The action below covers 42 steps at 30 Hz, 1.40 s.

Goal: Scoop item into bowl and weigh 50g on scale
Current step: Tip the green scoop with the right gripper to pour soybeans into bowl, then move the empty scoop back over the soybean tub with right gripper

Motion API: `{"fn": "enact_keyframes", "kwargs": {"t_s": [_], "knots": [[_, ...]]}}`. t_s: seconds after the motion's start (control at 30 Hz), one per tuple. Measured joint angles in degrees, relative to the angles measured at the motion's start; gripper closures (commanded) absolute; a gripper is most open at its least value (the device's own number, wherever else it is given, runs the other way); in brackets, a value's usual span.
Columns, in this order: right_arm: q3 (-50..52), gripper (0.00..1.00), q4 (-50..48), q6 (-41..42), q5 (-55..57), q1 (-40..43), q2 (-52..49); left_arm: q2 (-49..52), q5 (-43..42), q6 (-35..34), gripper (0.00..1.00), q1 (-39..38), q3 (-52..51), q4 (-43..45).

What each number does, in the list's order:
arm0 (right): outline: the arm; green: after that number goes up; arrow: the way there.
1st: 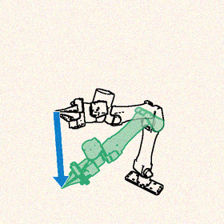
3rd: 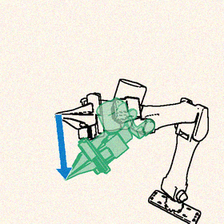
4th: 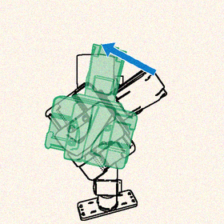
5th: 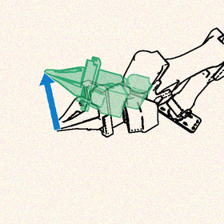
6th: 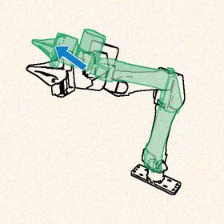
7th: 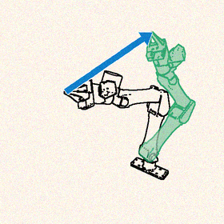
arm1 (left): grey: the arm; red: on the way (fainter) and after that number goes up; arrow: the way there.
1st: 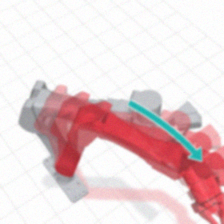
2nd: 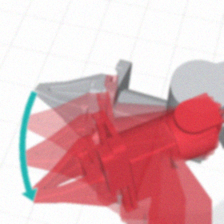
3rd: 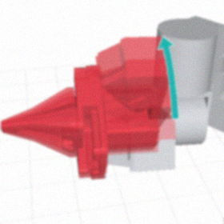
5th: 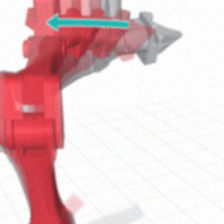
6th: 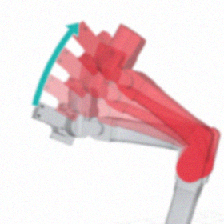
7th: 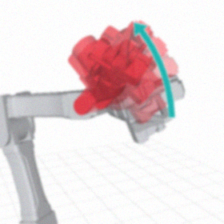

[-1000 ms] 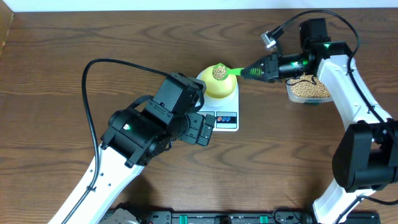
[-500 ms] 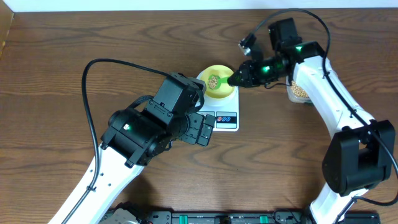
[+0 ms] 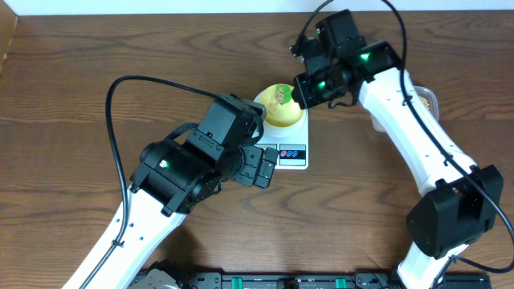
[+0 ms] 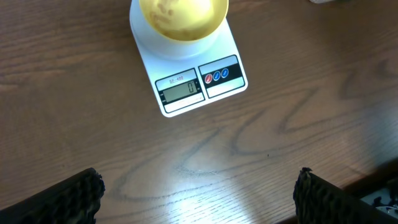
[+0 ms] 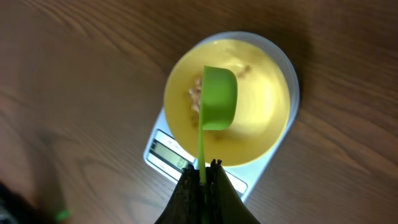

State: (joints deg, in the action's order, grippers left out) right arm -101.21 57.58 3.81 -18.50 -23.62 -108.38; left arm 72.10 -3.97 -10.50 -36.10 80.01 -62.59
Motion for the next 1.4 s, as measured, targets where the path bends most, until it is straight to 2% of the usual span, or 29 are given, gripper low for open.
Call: {"fn": "enact_keyframes", "kwargs": {"t_s": [0.73, 1.23, 1.4], "knots": [[0.0, 0.98, 1.33, -5.44, 23.85, -9.84, 0.0, 0.0, 0.0, 0.0, 0.0, 0.0, 0.0, 0.0], [0.0, 0.99, 1.29, -6.16, 24.3, -9.84, 0.0, 0.0, 0.0, 0.0, 0.0, 0.0, 0.0, 0.0], [-1.33, 0.99, 1.84, -5.51, 20.13, -8.41, 0.0, 0.0, 0.0, 0.0, 0.0, 0.0, 0.0, 0.0]]}}
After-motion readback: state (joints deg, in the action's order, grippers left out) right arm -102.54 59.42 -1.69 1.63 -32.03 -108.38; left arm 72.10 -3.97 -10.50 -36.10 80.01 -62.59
